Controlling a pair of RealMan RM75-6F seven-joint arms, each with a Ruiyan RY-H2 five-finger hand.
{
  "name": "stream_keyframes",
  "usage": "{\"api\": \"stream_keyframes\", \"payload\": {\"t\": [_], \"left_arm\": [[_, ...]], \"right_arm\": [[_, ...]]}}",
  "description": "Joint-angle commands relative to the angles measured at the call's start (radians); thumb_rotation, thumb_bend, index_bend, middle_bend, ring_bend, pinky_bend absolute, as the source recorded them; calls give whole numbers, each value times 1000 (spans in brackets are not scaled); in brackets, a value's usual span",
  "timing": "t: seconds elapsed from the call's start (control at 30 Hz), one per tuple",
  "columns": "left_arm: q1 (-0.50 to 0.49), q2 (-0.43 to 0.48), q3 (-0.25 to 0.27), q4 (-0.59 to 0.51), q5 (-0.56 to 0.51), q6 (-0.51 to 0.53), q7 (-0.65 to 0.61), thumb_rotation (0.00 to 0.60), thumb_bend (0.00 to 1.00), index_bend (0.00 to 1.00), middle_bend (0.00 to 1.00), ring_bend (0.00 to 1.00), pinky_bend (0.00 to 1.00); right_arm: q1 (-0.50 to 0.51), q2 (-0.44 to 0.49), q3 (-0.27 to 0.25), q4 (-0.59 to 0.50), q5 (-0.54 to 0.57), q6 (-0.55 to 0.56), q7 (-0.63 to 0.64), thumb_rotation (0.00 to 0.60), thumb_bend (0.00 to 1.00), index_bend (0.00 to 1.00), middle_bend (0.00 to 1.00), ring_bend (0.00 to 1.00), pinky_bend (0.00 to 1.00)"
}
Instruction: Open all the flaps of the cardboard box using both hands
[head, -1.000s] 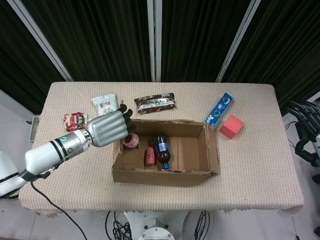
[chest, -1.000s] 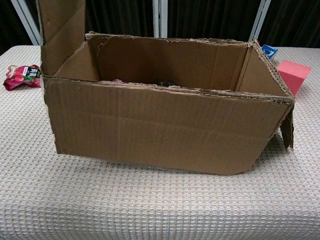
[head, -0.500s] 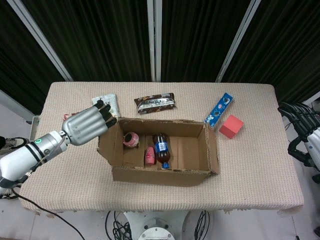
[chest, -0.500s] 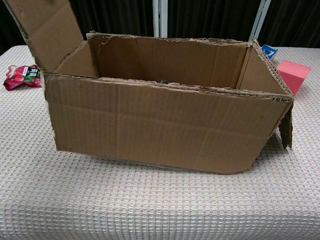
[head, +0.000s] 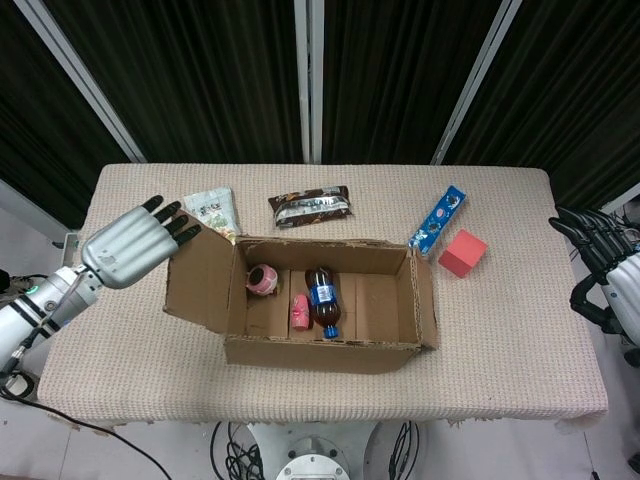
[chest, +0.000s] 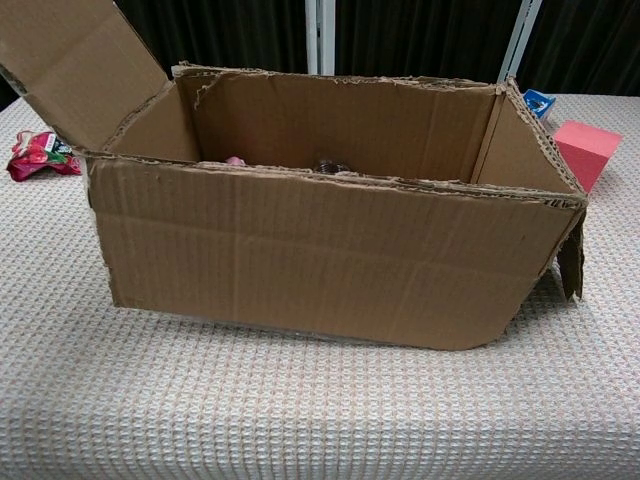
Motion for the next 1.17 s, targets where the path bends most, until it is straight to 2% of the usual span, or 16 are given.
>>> {"api": "stream_keyframes", "payload": {"t": [0.03, 0.17, 0.33, 0.43, 0.5, 0.53, 0.57, 0.6, 0.67, 0.8, 0.97, 1.17], "left_arm": [[42, -24, 15, 34, 3, 44, -39, 600, 886, 175, 255, 174, 289], [85, -43, 22, 67, -11, 97, -95, 600, 887, 175, 256, 174, 289], [167, -73, 2, 109, -132, 204, -213, 600, 844, 151, 252, 174, 290], [236, -88, -4, 103, -225, 276, -243, 600, 620, 121, 246, 174, 295], [288, -91, 6, 76, -270, 320, -233, 573, 448, 108, 238, 174, 296], [312, -93, 15, 63, -275, 344, -229, 535, 362, 104, 233, 174, 297], [347, -98, 32, 48, -270, 374, -225, 470, 296, 102, 230, 175, 297], [373, -101, 47, 38, -263, 396, -225, 417, 265, 102, 227, 175, 298], [428, -114, 78, 22, -245, 441, -226, 326, 244, 102, 223, 175, 297], [545, -158, 156, 18, -199, 522, -194, 189, 242, 102, 213, 172, 296], [658, -262, 218, 76, -128, 631, -117, 166, 240, 101, 205, 166, 289], [732, -348, 233, 159, -92, 710, -122, 165, 219, 97, 196, 166, 286]], "right_arm": [[-1, -1, -1, -1, -1, -1, 0, 600, 1000, 0, 0, 0, 0], [-3, -2, -1, -3, 2, 1, -2, 600, 1000, 0, 0, 0, 0], [-10, -9, 2, 2, 10, 13, -3, 600, 1000, 0, 0, 0, 0], [-21, -16, -2, 9, 23, 12, -27, 600, 1000, 0, 0, 0, 0], [-35, -19, -11, 7, 41, -3, -91, 600, 1000, 0, 0, 0, 0], [-43, -21, -16, 1, 52, -11, -133, 600, 998, 0, 0, 0, 0], [-56, -27, -24, -7, 67, -19, -195, 600, 987, 0, 0, 0, 0], [-67, -33, -31, -14, 76, -24, -240, 600, 972, 0, 0, 0, 0], [-92, -48, -51, -26, 93, -33, -313, 600, 932, 0, 0, 0, 0], [-171, -119, -102, -24, 140, -27, -473, 600, 868, 0, 0, 0, 0], [-262, -239, -157, 10, 173, 0, -583, 600, 792, 0, 0, 0, 0], [-312, -358, -176, 80, 170, 22, -587, 600, 763, 0, 0, 0, 0]]}}
